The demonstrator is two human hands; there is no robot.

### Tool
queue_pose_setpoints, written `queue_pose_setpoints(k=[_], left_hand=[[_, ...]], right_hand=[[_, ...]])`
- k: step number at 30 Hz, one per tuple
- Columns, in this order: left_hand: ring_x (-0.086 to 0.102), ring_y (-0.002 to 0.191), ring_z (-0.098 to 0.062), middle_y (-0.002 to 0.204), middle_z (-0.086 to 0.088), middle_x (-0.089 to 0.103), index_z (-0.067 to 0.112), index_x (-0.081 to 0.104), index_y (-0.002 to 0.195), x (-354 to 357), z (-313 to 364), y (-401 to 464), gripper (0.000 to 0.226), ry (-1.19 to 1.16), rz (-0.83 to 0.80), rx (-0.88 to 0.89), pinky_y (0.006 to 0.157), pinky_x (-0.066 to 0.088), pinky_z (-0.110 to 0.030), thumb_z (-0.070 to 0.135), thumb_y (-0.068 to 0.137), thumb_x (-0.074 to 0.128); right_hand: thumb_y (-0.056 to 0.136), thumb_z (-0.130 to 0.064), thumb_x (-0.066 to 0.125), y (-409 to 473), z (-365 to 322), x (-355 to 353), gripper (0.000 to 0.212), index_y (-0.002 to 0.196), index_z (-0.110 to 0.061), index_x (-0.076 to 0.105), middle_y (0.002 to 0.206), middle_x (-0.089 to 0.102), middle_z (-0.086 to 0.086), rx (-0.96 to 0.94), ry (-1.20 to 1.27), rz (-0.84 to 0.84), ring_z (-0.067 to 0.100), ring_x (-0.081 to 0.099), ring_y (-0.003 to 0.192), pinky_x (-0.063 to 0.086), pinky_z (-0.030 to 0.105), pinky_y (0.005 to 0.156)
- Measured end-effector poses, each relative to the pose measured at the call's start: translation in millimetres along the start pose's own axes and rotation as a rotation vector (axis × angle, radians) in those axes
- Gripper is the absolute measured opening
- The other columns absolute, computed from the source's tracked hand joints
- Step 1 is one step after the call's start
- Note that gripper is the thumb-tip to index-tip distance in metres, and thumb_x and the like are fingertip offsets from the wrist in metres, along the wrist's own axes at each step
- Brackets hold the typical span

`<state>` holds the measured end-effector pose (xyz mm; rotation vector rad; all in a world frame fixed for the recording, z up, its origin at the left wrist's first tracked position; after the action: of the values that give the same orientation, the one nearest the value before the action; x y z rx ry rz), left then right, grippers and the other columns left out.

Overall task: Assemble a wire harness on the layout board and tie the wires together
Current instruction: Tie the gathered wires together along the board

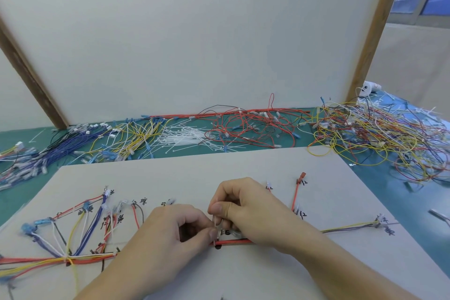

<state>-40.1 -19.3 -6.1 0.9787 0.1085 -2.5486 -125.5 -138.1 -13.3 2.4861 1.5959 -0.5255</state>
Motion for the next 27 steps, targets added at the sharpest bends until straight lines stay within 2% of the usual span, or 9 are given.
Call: queue_pose_setpoints(k=[4,9,14,21,24,27], left_hand=[[0.052,0.056,-0.001,0.062,0.021,0.061,0.041,0.077,0.078,0.4,0.1,-0.3,0.011,0.023,-0.017,0.007,0.053,0.036,-0.010,0.034,0.086,0.079],[0.054,0.060,-0.002,0.072,0.017,0.066,0.038,0.078,0.080,0.9,-0.6,1.1,0.006,0.032,-0.044,0.020,0.054,0.036,-0.011,0.037,0.086,0.079],[0.061,0.073,-0.008,0.084,0.012,0.070,0.040,0.079,0.082,0.4,1.5,1.0,0.004,0.057,-0.070,0.061,0.060,0.042,-0.015,0.039,0.086,0.079],[0.060,0.069,-0.004,0.079,0.015,0.069,0.037,0.079,0.078,1.0,4.3,-0.5,0.007,0.061,-0.038,0.090,0.058,0.038,-0.009,0.033,0.083,0.081],[0.057,0.063,-0.001,0.074,0.018,0.067,0.035,0.077,0.077,-0.2,4.8,-1.5,0.008,0.065,-0.016,0.092,0.057,0.037,-0.007,0.032,0.082,0.083],[0.055,0.062,0.000,0.070,0.019,0.064,0.034,0.075,0.078,0.1,5.3,-1.1,0.010,0.077,-0.027,0.104,0.056,0.036,-0.008,0.031,0.083,0.083]], right_hand=[[0.098,-0.012,0.064,1.4,2.2,-0.7,0.021,0.079,-0.019,0.067,0.070,0.071,-0.003,0.012,0.009,0.027,0.010,0.062,0.060,0.047,0.024,0.052],[0.097,-0.011,0.064,2.7,3.2,-1.6,0.018,0.080,-0.017,0.067,0.068,0.070,-0.002,0.000,0.033,0.058,0.009,0.058,0.055,0.044,0.024,0.048],[0.097,-0.011,0.066,3.2,2.0,-3.6,0.020,0.078,-0.018,0.067,0.069,0.070,-0.002,-0.016,0.060,0.081,0.009,0.057,0.057,0.044,0.024,0.049],[0.098,-0.018,0.068,0.7,-4.9,-3.6,0.012,0.088,-0.012,0.071,0.074,0.072,-0.003,-0.046,0.063,0.014,0.010,0.060,0.061,0.049,0.028,0.056],[0.097,-0.022,0.071,-1.7,-5.6,-4.1,0.012,0.092,-0.011,0.074,0.075,0.074,-0.003,-0.022,0.085,-0.056,0.009,0.061,0.062,0.050,0.022,0.057],[0.095,-0.020,0.073,-5.0,-7.3,-2.8,0.012,0.087,-0.011,0.075,0.064,0.070,-0.009,-0.020,0.051,-0.113,0.004,0.057,0.054,0.045,0.016,0.054]])
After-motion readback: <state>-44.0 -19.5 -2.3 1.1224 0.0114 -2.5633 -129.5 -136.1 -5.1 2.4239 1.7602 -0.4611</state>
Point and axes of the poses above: each hand's wrist, its own y-axis towards the middle knuckle, its own x-axis out of the palm, z = x × y, the point moved 8 cm from there along y, towards the middle knuckle
